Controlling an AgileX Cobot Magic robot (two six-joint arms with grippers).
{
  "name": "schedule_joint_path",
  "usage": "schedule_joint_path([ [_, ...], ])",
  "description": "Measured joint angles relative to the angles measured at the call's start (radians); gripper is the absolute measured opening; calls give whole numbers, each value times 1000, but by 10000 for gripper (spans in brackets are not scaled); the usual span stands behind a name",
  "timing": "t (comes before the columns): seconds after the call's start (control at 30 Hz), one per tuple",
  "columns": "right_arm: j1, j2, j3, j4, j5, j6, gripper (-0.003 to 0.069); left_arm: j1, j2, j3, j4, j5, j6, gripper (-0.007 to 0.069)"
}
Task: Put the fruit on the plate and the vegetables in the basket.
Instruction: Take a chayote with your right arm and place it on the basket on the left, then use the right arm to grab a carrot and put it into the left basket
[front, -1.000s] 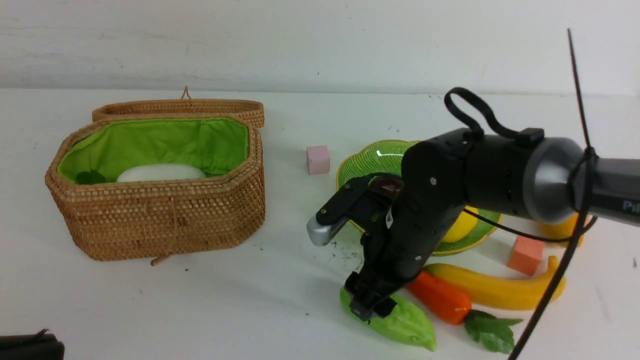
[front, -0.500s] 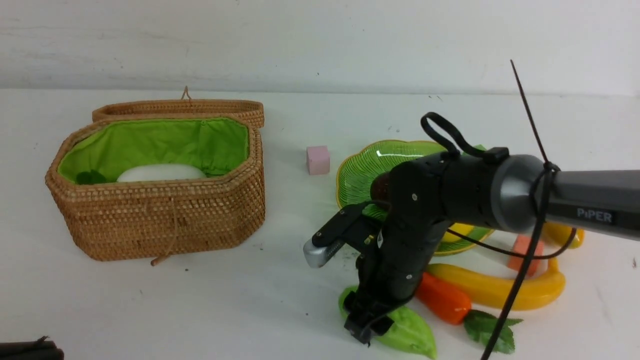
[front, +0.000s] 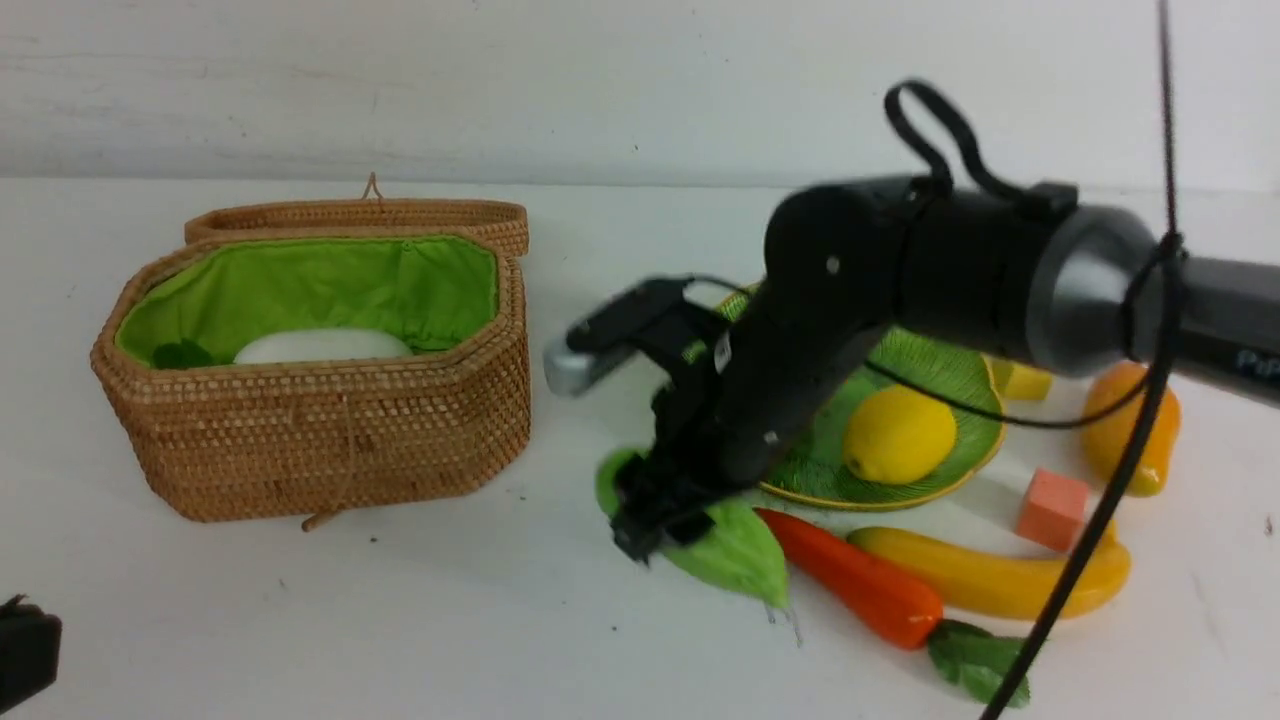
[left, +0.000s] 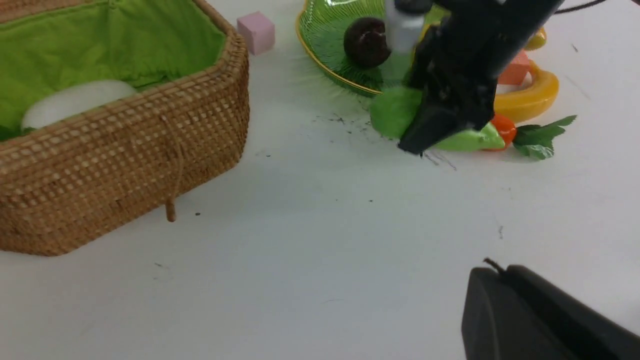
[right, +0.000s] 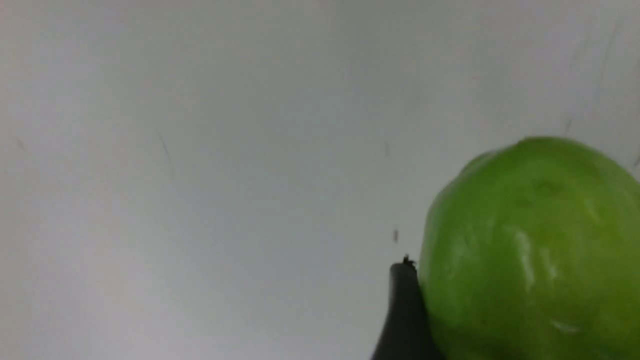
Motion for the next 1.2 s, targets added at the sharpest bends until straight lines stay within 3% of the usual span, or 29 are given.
schedule_joint_path([
  [0.2,42,32,-256,99,-205,-92,449,0,0,0,190,-2,-136,-13],
  [0.37,72,165,-404,264,-475,-213,449,0,0,0,339,-3,-308,-13],
  [0.57,86,346,-487,386,-784,-374,449,0,0,0,348,-6,-347,-13],
  [0.7,98,436,-514,408,-874,-453,465,0,0,0,332,-6,-348,-13],
  [0.77,100,445,-514,409,-878,-458,492,0,0,0,329,-7,-348,-13],
  [0.83,101,454,-515,411,-875,-466,604,0,0,0,324,-7,-347,-13],
  [0.93,101,446,-516,412,-870,-468,671,0,0,0,316,-6,-347,-13],
  [1.07,98,384,-516,412,-742,-467,647,0,0,0,310,-6,-347,-13],
  [1.2,88,248,-518,386,-385,-365,518,0,0,0,276,-21,-318,-13],
])
